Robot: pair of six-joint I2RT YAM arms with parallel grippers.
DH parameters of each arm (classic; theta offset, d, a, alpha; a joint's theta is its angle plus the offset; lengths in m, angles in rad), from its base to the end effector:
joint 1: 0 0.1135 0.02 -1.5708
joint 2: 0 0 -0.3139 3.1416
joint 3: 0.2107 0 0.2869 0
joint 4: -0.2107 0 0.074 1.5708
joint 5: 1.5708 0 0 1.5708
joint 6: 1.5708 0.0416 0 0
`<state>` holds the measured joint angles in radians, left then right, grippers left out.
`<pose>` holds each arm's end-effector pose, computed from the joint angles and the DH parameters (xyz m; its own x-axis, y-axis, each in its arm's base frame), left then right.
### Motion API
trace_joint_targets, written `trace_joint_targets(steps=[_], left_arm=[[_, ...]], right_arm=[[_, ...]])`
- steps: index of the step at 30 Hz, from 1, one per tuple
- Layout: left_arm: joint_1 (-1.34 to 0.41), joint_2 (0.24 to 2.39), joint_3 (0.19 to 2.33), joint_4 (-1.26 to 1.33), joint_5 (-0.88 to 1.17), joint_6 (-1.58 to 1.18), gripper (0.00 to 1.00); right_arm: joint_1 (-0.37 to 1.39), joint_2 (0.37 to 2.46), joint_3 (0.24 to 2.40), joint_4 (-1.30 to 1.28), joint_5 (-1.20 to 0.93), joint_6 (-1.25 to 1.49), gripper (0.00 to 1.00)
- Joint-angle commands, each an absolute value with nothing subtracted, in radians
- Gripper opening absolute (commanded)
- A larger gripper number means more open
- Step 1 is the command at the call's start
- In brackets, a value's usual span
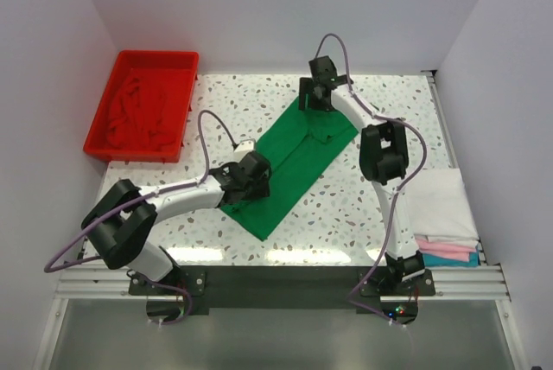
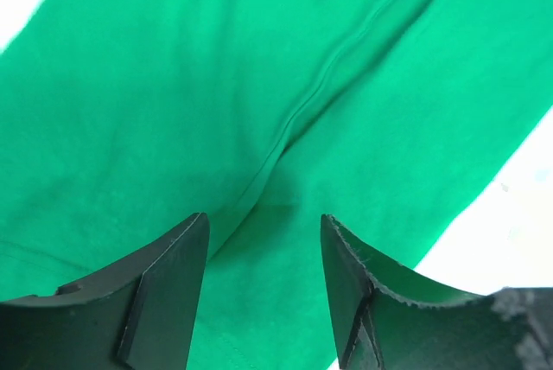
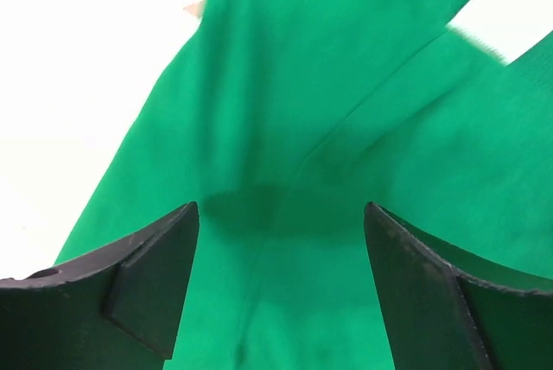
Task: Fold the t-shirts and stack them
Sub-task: Fold the tshirt
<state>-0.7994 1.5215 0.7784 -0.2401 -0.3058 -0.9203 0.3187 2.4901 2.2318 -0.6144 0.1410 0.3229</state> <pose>0.2284 -0.2169 0.1868 -0.8028 -0.2629 -0.5351 -0.1181 0.9499 -0.2894 0.6003 0.1919 0.2019 -0.7611 0.0797 -0.6437 0.0180 0.9946 0.1019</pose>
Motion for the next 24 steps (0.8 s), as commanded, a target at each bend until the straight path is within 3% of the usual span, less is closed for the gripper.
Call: trace_joint_targets(steps=[1, 6, 10, 17, 24], left_arm=[[-0.795, 1.477, 0.914, -0.327, -0.4, -0.781, 0.6], [-0.793, 1.567, 0.991, -0.374, -0.479, -0.633, 0.53], [-0.795, 1.69, 1.074, -0.436, -0.494, -0.578, 0.44], [-0.798, 1.756, 1.037, -0.449, -0.485, -0.526, 0.29], [-0.821, 1.74, 0.971, -0.433, -0.414, -0.546, 0.25]], right_arm=[[0.311, 2.283, 2.134, -0.681, 0.259, 0.334, 0.81], [0.304, 2.093, 1.843, -0.631, 0.311, 0.416, 0.8], [0.298, 2.049, 1.729, -0.575, 0.322, 0.477, 0.69], [0.261, 2.164, 1.758, -0.568, 0.314, 0.522, 0.42], [0.239, 2.317, 1.938, -0.646, 0.279, 0.492, 0.36]])
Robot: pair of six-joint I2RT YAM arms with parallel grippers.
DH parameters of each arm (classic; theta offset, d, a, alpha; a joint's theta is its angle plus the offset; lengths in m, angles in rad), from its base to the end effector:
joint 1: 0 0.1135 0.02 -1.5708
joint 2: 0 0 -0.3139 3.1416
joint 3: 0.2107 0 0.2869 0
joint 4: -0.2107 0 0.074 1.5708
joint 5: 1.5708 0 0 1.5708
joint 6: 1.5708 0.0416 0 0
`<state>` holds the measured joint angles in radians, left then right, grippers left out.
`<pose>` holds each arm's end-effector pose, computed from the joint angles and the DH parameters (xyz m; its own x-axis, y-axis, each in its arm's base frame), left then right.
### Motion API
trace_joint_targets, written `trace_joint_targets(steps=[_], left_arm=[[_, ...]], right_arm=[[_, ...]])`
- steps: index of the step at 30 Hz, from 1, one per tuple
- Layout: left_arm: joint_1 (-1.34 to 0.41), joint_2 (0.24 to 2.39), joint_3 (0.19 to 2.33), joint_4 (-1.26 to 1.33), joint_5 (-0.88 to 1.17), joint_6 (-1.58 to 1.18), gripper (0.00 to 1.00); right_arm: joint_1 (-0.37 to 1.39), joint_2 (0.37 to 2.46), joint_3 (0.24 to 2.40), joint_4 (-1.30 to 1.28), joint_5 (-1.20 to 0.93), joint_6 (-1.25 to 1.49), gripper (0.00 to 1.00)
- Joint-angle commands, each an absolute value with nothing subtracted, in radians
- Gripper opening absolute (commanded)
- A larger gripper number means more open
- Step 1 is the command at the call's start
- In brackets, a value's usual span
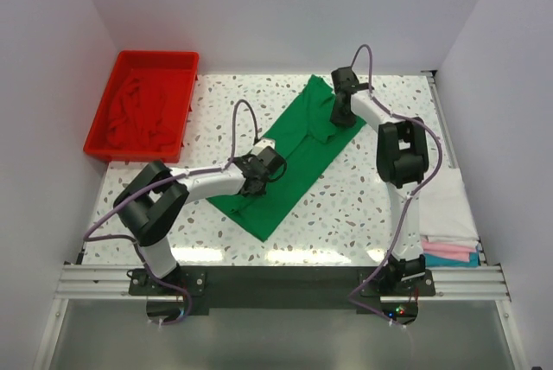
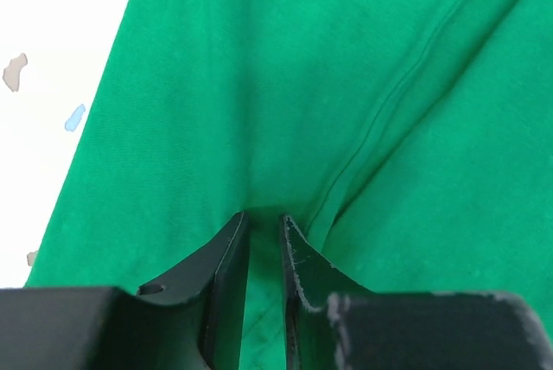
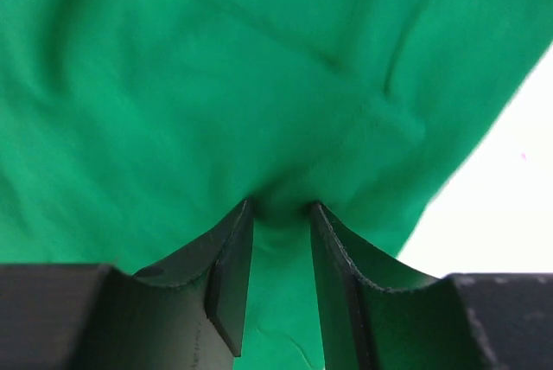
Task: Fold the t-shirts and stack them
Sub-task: Fold the tshirt
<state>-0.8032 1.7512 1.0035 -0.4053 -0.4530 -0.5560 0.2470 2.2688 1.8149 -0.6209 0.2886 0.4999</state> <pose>0.2687 -0.2522 0.1737 -0.8155 0.1617 -0.5558 0.1098 0.9860 0.1256 0.5405 0.1241 0.1847 -0.7978 0.2727 -0.5377 0.3184 0.9479 0.0084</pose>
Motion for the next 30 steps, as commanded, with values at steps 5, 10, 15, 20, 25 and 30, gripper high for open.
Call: trace_joint_targets(steps=[5, 10, 15, 20, 25, 30], left_arm=[[-0.877, 1.749, 0.948, -0.411, -0.356, -0.612, 0.23], [-0.962, 1.736, 0.885, -0.295, -0.238, -0.781, 0.22], [-1.031, 1.785, 0.919, -0.224, -0.17, -0.923, 0.22], [-1.032, 1.796, 0.963, -0.156, -0.11, -0.947, 0.26], [-1.025, 1.73, 1.038, -0.239, -0.175, -0.882, 0.37], [-0.974, 1.597, 1.023, -0.279, -0.21, -0.828, 0.48]], right_arm=[[0.239, 2.434, 2.098, -0.693, 0.232, 0.431, 0.37], [0.242, 2.535, 2.252, -0.674, 0.141, 0.347, 0.38], [0.255, 2.579, 2.328, -0.644, 0.118, 0.272, 0.4], [0.258, 2.507, 2.324, -0.661, 0.129, 0.238, 0.46], [0.25, 2.321, 2.191, -0.71, 0.264, 0.288, 0.55], [0.25, 2.047, 1.876, -0.652, 0.269, 0.386, 0.66]])
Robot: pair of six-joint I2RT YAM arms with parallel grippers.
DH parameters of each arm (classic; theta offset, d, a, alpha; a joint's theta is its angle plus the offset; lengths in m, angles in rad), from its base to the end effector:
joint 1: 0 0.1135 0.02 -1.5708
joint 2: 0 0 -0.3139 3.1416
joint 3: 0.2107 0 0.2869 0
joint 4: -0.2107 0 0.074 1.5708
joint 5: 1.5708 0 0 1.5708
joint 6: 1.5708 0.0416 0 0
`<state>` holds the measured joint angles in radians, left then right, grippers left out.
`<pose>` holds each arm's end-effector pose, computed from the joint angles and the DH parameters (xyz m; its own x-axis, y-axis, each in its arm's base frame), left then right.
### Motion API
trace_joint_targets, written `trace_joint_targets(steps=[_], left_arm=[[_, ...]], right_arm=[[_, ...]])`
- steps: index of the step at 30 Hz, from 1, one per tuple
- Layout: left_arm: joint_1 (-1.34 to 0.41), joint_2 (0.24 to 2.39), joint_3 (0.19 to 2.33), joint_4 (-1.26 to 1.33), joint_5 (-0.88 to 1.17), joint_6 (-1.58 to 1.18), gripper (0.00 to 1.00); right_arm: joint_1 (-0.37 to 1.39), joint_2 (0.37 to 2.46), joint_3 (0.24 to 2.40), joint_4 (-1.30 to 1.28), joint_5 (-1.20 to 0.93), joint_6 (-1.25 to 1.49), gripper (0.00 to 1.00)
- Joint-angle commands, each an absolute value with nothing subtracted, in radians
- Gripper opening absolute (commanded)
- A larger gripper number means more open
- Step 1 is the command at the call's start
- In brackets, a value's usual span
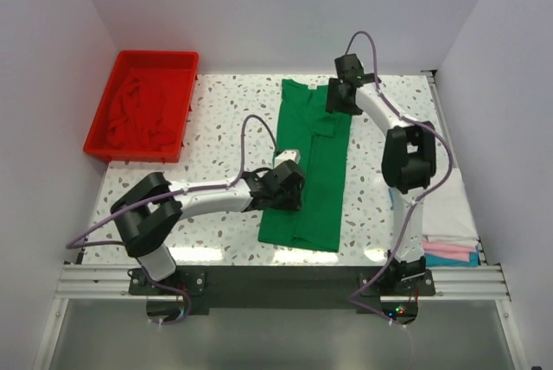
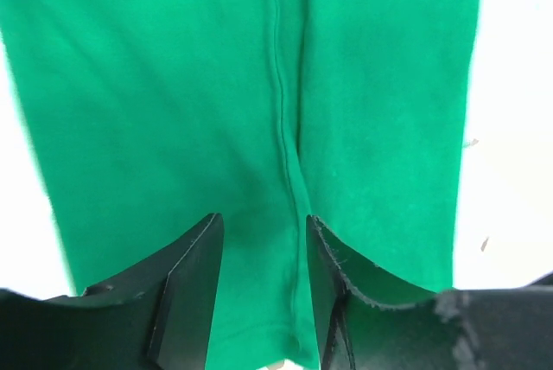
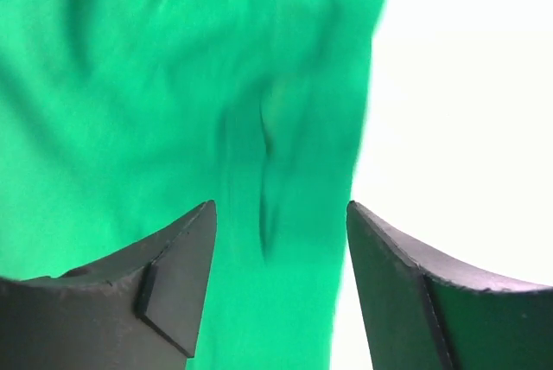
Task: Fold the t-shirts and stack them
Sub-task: Fold the tshirt
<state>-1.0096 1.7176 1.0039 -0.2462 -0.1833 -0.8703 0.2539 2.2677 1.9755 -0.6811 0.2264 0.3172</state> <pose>0.2104 -0.3204 0.1916 -0.8749 -0.0207 -0.4839 0.1674 0.9246 -0.3423 0.5559 0.1346 0.2362 -0.7985 0.1068 -0.5924 0.1332 0.9911 -0.0009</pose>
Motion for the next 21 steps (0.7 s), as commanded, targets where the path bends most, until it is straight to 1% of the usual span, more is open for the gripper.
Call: trace_joint_targets(steps=[1, 2, 3, 4, 5, 6, 7, 8, 10, 11, 13, 14, 17, 21], left_arm=[[-0.968, 1.576, 1.009, -0.288, -0.21, -0.822, 0.49], [-0.96, 1.527, 0.993, -0.291, -0.21, -0.819, 0.51], [-0.951, 1.502, 0.951, -0.296, -0.215, -0.819, 0.52], [-0.948, 1.481, 0.928, -0.307, -0.215, -0.819, 0.52], [-0.945, 1.438, 0.907, -0.311, -0.215, -0.818, 0.53], [-0.942, 1.419, 0.861, -0.317, -0.216, -0.818, 0.53], [-0.94, 1.399, 0.835, -0.324, -0.215, -0.818, 0.54], [-0.94, 1.367, 0.787, -0.324, -0.203, -0.818, 0.55], [-0.936, 1.327, 0.746, -0.315, -0.172, -0.816, 0.56], [-0.936, 1.316, 0.717, -0.316, -0.144, -0.813, 0.56], [-0.937, 1.289, 0.687, -0.296, -0.108, -0.804, 0.56], [-0.936, 1.282, 0.66, -0.29, -0.074, -0.802, 0.56], [-0.937, 1.264, 0.617, -0.281, -0.023, -0.81, 0.56], [-0.937, 1.255, 0.566, -0.262, -0.005, -0.821, 0.56]], right_arm=[[0.25, 1.955, 1.82, -0.641, 0.22, 0.405, 0.66], [0.255, 1.898, 1.701, -0.618, 0.194, 0.425, 0.66], [0.259, 1.847, 1.633, -0.605, 0.177, 0.443, 0.66], [0.267, 1.738, 1.564, -0.586, 0.161, 0.465, 0.66], [0.287, 1.686, 1.429, -0.559, 0.137, 0.48, 0.66], [0.296, 1.639, 1.363, -0.548, 0.12, 0.514, 0.66], [0.307, 1.541, 1.3, -0.539, 0.097, 0.532, 0.66], [0.334, 1.501, 1.184, -0.523, 0.054, 0.543, 0.66], [0.38, 1.412, 1.082, -0.538, 0.069, 0.589, 0.66], [0.431, 1.323, 0.978, -0.528, 0.068, 0.604, 0.65], [0.475, 1.249, 0.883, -0.534, 0.055, 0.679, 0.63], [0.515, 1.174, 0.792, -0.526, 0.039, 0.702, 0.61], [0.564, 1.061, 0.669, -0.59, 0.015, 0.782, 0.6], [0.587, 0.919, 0.56, -0.643, 0.003, 0.873, 0.57]])
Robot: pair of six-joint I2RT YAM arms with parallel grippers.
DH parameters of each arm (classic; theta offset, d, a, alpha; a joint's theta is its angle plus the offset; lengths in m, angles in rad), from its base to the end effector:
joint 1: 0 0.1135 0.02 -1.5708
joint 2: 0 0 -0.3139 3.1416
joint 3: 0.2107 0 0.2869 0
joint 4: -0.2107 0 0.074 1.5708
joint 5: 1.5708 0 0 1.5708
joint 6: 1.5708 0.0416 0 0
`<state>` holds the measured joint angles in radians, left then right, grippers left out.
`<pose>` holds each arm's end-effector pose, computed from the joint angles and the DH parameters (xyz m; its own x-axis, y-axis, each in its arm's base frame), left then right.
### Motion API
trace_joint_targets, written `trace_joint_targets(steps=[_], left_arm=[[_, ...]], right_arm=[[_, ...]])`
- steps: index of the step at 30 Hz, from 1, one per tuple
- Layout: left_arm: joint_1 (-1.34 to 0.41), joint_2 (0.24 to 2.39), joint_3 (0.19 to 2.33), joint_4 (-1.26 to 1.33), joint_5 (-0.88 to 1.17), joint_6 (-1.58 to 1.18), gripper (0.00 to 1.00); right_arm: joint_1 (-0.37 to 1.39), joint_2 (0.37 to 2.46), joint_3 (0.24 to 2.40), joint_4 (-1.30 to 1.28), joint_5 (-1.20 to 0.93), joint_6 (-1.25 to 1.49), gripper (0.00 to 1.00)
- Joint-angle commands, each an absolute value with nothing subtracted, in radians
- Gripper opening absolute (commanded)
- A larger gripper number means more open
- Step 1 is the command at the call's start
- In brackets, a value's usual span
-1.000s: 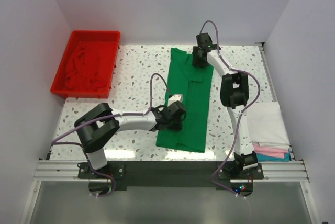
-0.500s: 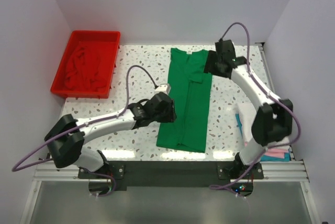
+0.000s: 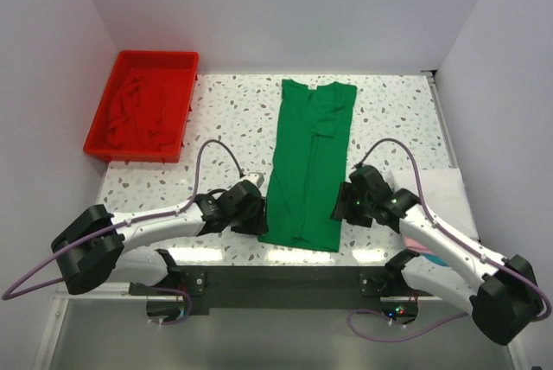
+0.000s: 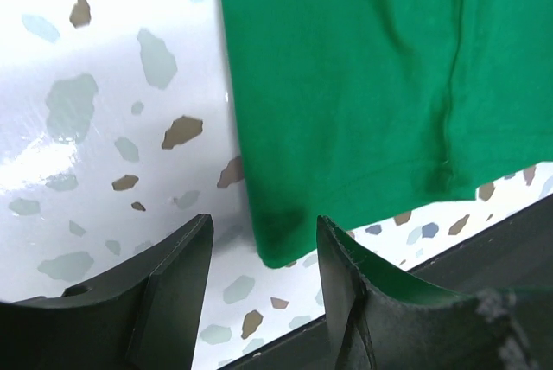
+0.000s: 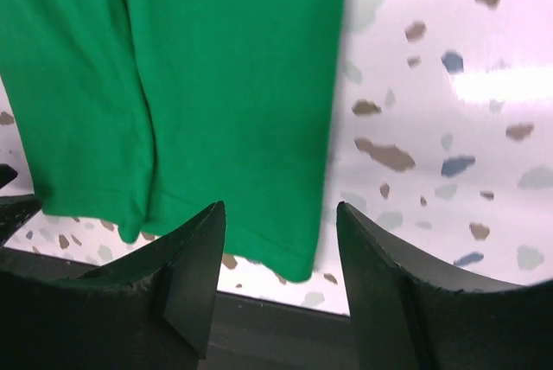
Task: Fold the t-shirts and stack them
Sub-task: Fold the tshirt
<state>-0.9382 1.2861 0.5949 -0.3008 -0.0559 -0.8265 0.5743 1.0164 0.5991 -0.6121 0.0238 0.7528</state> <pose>0.1494 -0.1998 0.1854 -0.9143 0.0050 -0.4050 0.1692 0.9132 -0.3707 0.1644 0.1052 0.2225 -0.8893 0.2387 -0.3900 0.1031 0.9357 0.3374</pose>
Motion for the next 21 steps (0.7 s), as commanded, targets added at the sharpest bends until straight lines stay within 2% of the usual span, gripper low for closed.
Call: trace_joint_targets(steps=[1, 12, 21], left_arm=[[-0.937, 1.259, 0.558, -0.255, -0.005, -0.825, 0.56], [-0.95, 1.296, 0.453, -0.18, 0.038, -0.871, 0.52], [-0.983, 1.304, 0.408, -0.153, 0.046, -0.911, 0.4]], right_arm=[[0.591, 0.907, 0.549, -0.652, 0.002, 0.883, 0.57], [0.62, 0.858, 0.423, -0.678, -0.064, 0.942, 0.53], [0.679, 0.903, 0.373, -0.631, -0.084, 0.985, 0.51]])
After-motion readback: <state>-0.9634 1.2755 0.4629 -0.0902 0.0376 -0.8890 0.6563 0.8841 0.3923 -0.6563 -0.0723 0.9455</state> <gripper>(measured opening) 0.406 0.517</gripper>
